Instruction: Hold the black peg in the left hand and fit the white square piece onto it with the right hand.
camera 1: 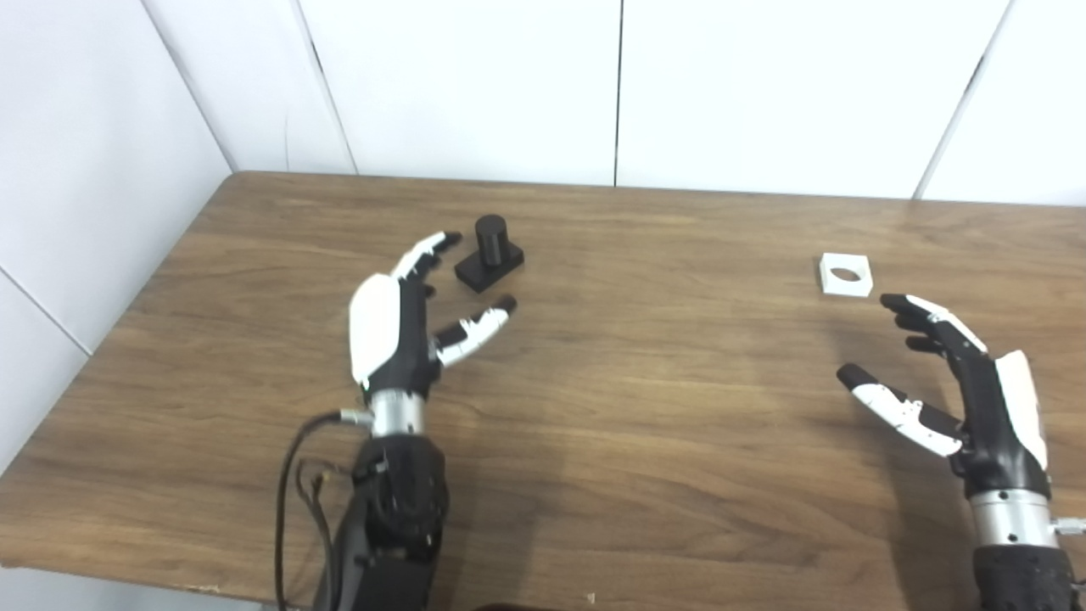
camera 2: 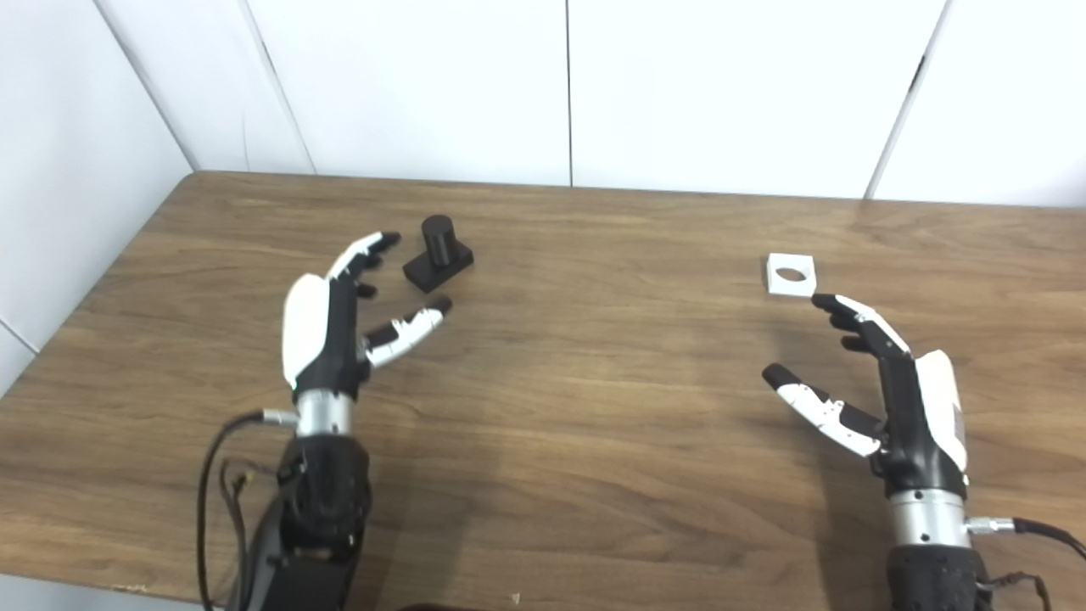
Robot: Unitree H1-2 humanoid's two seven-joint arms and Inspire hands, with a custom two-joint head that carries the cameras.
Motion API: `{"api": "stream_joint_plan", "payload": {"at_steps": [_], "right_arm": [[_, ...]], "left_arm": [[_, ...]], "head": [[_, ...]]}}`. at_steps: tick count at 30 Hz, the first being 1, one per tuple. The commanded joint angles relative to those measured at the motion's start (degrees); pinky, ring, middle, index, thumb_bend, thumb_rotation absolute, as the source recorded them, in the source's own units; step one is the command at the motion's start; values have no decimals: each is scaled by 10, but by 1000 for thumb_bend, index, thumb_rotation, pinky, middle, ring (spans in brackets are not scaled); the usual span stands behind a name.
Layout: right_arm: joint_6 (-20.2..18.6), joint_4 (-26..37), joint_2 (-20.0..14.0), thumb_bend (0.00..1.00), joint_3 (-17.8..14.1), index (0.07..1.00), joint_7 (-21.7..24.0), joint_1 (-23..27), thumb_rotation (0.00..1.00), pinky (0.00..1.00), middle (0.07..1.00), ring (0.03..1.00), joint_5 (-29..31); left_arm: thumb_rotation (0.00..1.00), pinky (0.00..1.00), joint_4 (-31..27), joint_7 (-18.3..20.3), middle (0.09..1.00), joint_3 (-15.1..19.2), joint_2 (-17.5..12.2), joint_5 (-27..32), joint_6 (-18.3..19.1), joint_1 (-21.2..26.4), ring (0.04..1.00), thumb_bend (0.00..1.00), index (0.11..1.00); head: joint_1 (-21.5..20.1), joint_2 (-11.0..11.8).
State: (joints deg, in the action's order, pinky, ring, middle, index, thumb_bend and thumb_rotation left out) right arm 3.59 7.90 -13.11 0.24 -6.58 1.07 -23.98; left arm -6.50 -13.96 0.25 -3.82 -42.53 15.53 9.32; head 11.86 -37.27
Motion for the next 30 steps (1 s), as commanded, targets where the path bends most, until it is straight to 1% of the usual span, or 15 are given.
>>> {"api": "stream_joint_plan", "payload": {"at_steps": [1,2,3,5,7,9,13,16,18,20,22,27,30], "right_arm": [[33,7,-8,681,-4,776,-5,23,500,695,800,760,5],[34,6,-8,679,-4,776,-6,24,499,690,798,756,4],[34,5,-7,678,-4,776,-6,25,499,688,797,754,3],[37,3,-7,674,-4,775,-6,26,486,687,793,752,5],[38,0,-5,673,-4,771,-5,26,472,688,793,756,8],[36,-3,-3,678,-5,769,-5,26,471,692,796,762,10],[36,-7,-1,684,-4,772,-5,28,480,703,804,770,12],[37,-16,-1,675,-4,764,-10,32,481,700,806,775,6],[43,-22,-1,668,-3,757,-12,34,475,697,810,773,5],[46,-25,1,667,-3,756,-14,35,478,693,814,770,4],[47,-27,2,668,-3,758,-16,35,480,692,816,767,4],[53,-31,5,664,-1,753,-22,34,496,690,817,767,-3],[48,-29,7,673,-1,761,-20,34,504,703,824,775,0]], "left_arm": [[484,666,11,0,902,-5,-22,-27,18,41,858,763,803],[497,672,18,-1,907,-7,-26,-31,22,47,863,770,805],[510,710,33,-6,914,-11,-34,-38,26,57,876,777,805],[543,898,51,-10,943,-16,-40,-52,43,72,935,791,791],[547,979,57,-13,969,-20,-40,-56,57,79,983,786,767],[549,995,58,-15,987,-24,-35,-61,72,82,996,784,755],[606,1000,70,-17,1000,-32,-36,-64,91,90,1000,848,741],[637,1000,110,-21,1000,-37,-49,-57,83,106,1000,924,735],[693,1000,142,-13,1000,-44,-63,-54,77,120,1000,977,741],[737,1000,166,7,1000,-55,-78,-54,82,135,1000,996,751],[761,1000,181,19,1000,-64,-89,-52,86,146,1000,1000,758],[719,1000,211,22,1000,-76,-100,-40,77,168,1000,1000,745],[703,1000,229,25,1000,-87,-104,-40,80,178,1000,1000,746]], "head": [[1,0],[1,0],[0,1],[-1,2],[-2,2],[-3,1],[-5,2],[-7,4],[-8,5],[-11,5],[-13,6],[-15,7],[-19,6]]}}
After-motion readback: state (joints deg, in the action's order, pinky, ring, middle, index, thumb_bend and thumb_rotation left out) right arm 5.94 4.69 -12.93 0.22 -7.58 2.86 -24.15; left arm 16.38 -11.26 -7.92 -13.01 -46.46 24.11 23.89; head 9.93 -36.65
